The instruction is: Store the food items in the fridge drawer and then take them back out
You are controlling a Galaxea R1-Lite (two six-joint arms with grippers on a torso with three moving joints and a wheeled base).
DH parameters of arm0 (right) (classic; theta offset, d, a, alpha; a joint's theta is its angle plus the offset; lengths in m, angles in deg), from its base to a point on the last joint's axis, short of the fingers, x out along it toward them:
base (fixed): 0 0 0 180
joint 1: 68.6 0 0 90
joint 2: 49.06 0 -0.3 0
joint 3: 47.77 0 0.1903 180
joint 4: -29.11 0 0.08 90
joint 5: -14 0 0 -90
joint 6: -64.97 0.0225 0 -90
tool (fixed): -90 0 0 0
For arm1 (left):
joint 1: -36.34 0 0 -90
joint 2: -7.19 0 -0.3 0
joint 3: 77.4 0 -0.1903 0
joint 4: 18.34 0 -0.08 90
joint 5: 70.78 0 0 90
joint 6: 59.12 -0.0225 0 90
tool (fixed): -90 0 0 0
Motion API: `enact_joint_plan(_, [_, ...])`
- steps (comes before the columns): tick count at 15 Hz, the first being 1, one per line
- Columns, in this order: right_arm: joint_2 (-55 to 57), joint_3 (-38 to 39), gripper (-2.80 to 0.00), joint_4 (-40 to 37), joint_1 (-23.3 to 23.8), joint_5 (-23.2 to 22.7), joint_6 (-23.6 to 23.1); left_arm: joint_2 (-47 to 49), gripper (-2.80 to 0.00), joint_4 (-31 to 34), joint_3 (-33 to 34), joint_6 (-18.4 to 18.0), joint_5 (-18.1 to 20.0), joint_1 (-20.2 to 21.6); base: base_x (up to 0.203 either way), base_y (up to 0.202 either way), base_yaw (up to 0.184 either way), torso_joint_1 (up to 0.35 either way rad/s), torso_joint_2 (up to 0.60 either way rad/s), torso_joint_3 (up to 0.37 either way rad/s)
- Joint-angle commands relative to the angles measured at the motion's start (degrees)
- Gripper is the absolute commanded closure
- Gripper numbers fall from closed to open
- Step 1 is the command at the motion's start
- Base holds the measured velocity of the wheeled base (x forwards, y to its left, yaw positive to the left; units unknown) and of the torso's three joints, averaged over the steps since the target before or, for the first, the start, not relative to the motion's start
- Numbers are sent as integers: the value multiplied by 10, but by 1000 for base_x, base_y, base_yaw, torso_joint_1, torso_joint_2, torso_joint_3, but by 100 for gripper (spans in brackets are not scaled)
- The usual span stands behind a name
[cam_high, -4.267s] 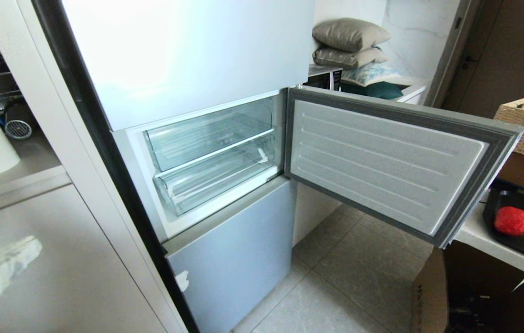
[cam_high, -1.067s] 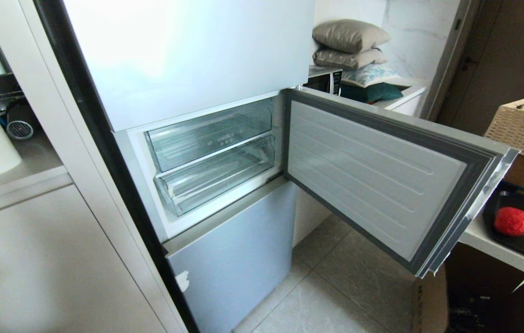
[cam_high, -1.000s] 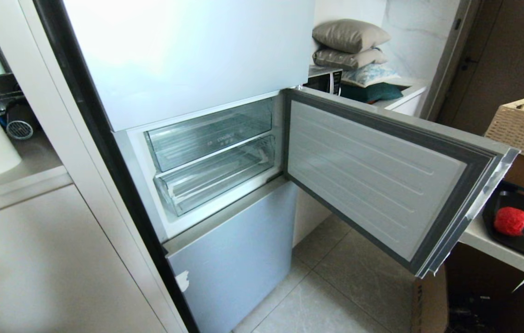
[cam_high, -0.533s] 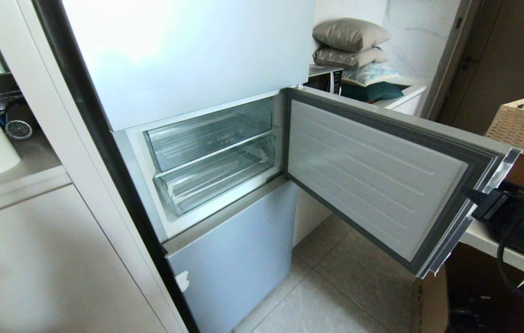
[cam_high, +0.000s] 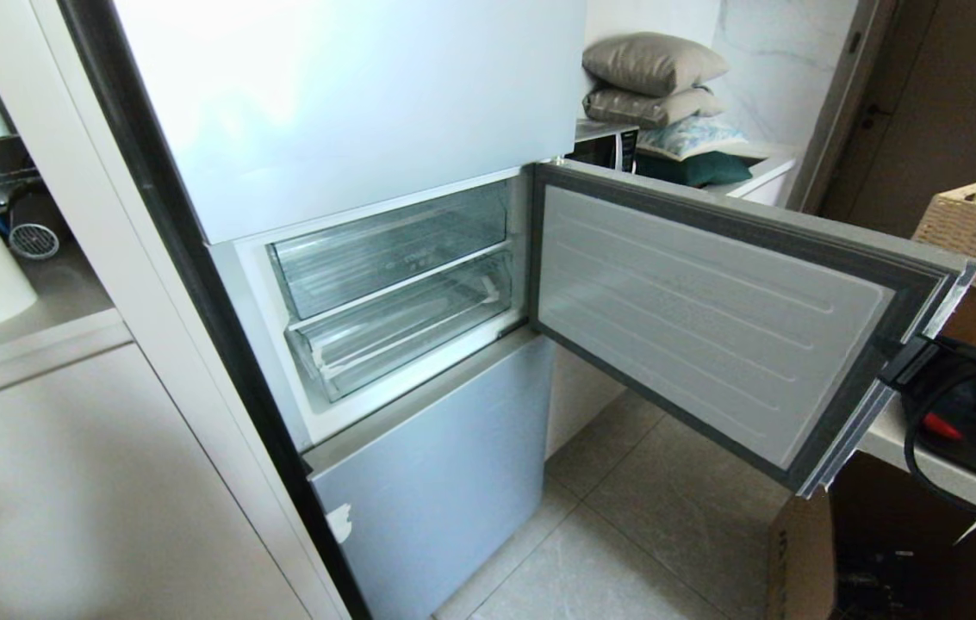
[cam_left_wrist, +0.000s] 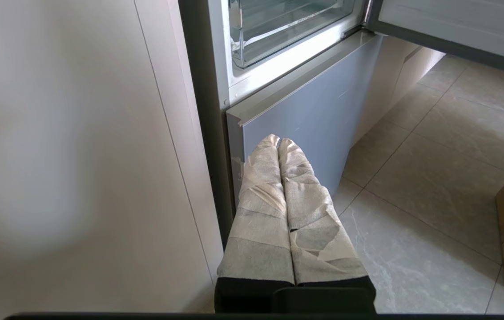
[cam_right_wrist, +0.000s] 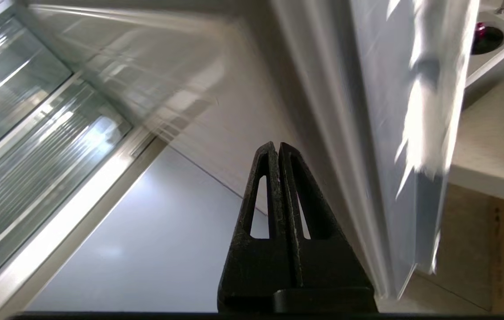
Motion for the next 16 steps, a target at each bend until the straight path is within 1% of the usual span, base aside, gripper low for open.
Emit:
enact_joint_plan(1, [-14, 9, 0, 7, 3, 0, 1, 0, 0, 0, 0, 0, 0, 0, 0, 0, 0, 0, 0, 0])
enact_joint_plan(4, [-84, 49, 0, 9, 0, -3, -9, 0, 0, 0, 0, 0, 0, 0, 0, 0, 0, 0, 0, 0])
enact_joint_plan(6, [-129, 83, 0, 8, -1, -2, -24, 0, 0, 0, 0, 0, 0, 0, 0, 0, 0, 0, 0, 0])
enact_joint_plan(8, [-180, 135, 0, 8, -1, -4, -54, 0, 0, 0, 0, 1, 0, 0, 0, 0, 0, 0, 0, 0])
enact_joint_plan(11, [-290, 238, 0, 4, -1, -37, -118, 0, 0, 0, 0, 0, 0, 0, 0, 0, 0, 0, 0, 0])
enact_joint_plan(12, [-330, 264, 0, -14, 0, -43, -135, 0, 0, 0, 0, 0, 0, 0, 0, 0, 0, 0, 0, 0])
enact_joint_plan(13, [-374, 270, 0, -53, 0, -46, -144, 0, 0, 0, 0, 0, 0, 0, 0, 0, 0, 0, 0, 0])
enact_joint_plan(14, [-438, 272, 0, -113, 0, -49, -152, 0, 0, 0, 0, 0, 0, 0, 0, 0, 0, 0, 0, 0])
enact_joint_plan(16, [-560, 270, 0, -268, 0, -52, -182, 0, 0, 0, 0, 0, 0, 0, 0, 0, 0, 0, 0, 0])
